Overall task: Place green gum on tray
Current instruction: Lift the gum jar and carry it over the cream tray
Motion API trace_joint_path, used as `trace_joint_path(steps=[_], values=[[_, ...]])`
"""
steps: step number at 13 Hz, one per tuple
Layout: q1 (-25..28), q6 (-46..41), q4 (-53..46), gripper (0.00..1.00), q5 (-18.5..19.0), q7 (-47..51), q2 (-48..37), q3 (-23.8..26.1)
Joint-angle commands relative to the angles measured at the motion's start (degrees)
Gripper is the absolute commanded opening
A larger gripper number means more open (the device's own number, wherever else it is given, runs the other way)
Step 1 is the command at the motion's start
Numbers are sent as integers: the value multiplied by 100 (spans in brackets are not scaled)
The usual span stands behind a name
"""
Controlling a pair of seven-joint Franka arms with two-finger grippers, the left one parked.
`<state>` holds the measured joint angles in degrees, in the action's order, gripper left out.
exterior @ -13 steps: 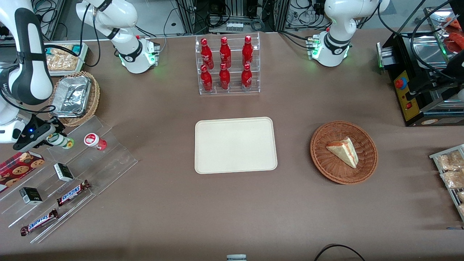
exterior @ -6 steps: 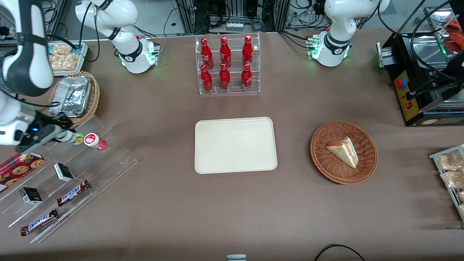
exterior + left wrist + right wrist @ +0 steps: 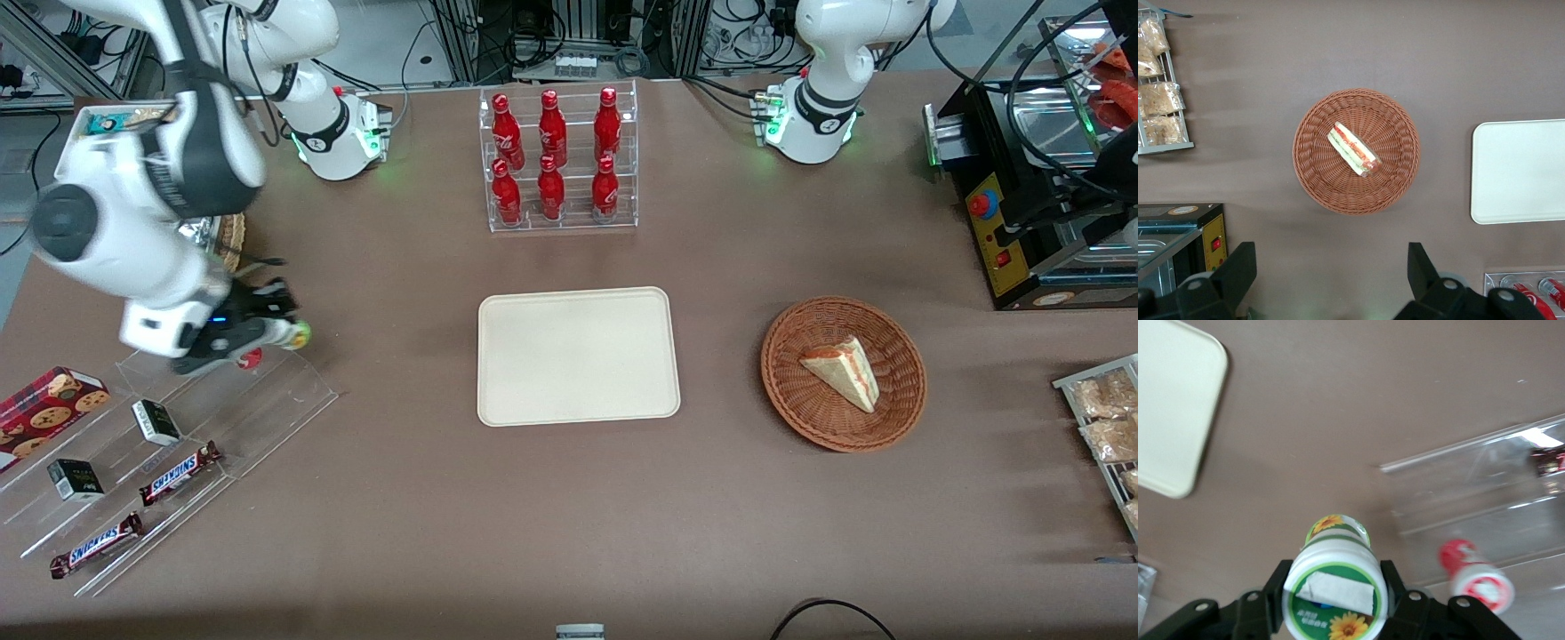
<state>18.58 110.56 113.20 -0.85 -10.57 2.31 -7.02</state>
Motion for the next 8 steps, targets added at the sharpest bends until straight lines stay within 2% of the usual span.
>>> trace_joint_path(steps=[1, 5, 8], values=[[758, 132, -385, 0, -73, 1298, 444, -71], [1787, 229, -1429, 0, -82, 3312, 1488, -62], [2236, 386, -2168, 0, -256, 4341, 2262, -62]])
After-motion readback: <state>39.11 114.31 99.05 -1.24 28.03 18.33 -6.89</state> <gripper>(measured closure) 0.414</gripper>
